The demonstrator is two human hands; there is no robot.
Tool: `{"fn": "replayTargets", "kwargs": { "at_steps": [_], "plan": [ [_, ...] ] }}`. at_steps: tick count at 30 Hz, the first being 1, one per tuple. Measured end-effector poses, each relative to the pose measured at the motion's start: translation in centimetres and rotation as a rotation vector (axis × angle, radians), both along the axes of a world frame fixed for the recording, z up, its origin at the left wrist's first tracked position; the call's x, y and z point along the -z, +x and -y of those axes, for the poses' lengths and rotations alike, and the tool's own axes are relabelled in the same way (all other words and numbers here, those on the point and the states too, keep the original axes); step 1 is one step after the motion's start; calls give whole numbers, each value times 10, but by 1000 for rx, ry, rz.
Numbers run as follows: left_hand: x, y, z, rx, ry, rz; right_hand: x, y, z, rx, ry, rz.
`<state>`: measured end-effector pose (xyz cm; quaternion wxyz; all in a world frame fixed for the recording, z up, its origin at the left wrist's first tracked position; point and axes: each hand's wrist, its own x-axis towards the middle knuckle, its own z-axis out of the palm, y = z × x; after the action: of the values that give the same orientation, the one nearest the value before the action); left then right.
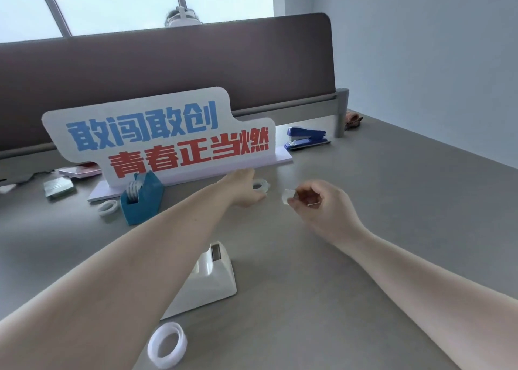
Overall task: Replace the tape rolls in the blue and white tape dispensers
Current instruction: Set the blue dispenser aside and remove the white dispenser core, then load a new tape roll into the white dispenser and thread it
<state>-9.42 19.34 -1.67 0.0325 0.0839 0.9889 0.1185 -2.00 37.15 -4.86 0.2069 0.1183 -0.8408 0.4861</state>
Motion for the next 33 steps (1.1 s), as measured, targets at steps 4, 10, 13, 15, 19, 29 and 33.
{"fn": "replayTargets", "kwargs": {
  "at_steps": [4,10,13,15,19,29,33],
  "plan": [
    [5,-6,-2,6,-6,1,2,-2,-1,1,-4,2],
    [0,3,2,-55,108,-73,1,-1,0,-1,-7,27],
    [-8,18,10,-61,300,-125,-2,3,3,6,-29,44],
    [-15,33,16,-64,417,-153,-4,5,6,-4,-54,84],
    [-28,61,30,-56,480,-146,-13,10,17,-39,-120,154],
    [-46,134,56,-12,615,-218,-35,43,66,-139,-162,217],
    [-43,153,67,-57,703,-216,-37,53,83,-178,-276,281]
  ]
}}
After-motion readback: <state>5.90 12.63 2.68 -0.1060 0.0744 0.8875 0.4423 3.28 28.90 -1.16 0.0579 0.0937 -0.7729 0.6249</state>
